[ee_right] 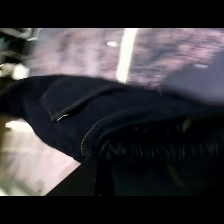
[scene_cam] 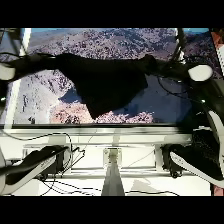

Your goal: Fold the clothes and pants, and hang the long-sleeved shirts on hangers.

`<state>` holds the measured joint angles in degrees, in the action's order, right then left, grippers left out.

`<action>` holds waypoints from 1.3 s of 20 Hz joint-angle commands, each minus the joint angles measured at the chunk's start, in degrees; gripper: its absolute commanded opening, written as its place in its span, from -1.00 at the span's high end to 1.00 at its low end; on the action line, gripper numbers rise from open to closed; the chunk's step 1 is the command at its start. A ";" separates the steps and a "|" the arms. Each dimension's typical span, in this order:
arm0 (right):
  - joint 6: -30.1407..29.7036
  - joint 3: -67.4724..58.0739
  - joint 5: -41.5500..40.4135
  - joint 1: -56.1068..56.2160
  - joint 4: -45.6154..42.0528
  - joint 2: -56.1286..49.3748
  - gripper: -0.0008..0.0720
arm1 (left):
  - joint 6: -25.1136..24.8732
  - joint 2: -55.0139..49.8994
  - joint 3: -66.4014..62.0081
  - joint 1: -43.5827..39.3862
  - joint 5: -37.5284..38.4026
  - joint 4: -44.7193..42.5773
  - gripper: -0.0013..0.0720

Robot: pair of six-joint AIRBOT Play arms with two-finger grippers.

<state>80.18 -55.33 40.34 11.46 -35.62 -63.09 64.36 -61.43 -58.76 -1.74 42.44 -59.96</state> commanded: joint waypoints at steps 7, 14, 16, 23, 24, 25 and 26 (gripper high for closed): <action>0.20 2.01 18.25 -13.44 -25.40 -6.84 0.87 | 7.06 -8.90 2.82 -7.08 25.55 0.48 0.91; -3.56 2.95 18.78 -14.93 -31.26 -10.45 -0.66 | 7.67 -14.58 11.39 -17.59 2.80 5.25 -0.71; -1.16 2.93 14.36 -15.15 -31.23 -12.33 -0.66 | 7.65 -14.73 11.37 -18.14 0.09 9.22 -0.71; -1.75 -9.92 22.80 -22.67 -20.98 -26.64 -0.67 | 7.63 -14.75 11.32 -18.03 -0.85 9.44 -0.70; -3.23 -12.28 26.38 -24.30 -18.08 -29.35 -0.67 | 7.63 -14.75 11.32 -18.03 -1.16 9.44 -0.70; -4.83 -13.77 29.46 -25.49 -15.17 -31.80 -0.67 | 7.63 -14.75 11.32 -18.03 -1.36 9.38 -0.70; -6.60 -14.40 32.22 -26.25 -12.02 -33.99 -0.67 | 7.58 -14.84 11.32 -18.03 -1.38 8.92 -0.70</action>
<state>77.32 -65.28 63.48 -11.62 -56.21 -90.78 72.01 -76.14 -47.46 -19.73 42.02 -50.87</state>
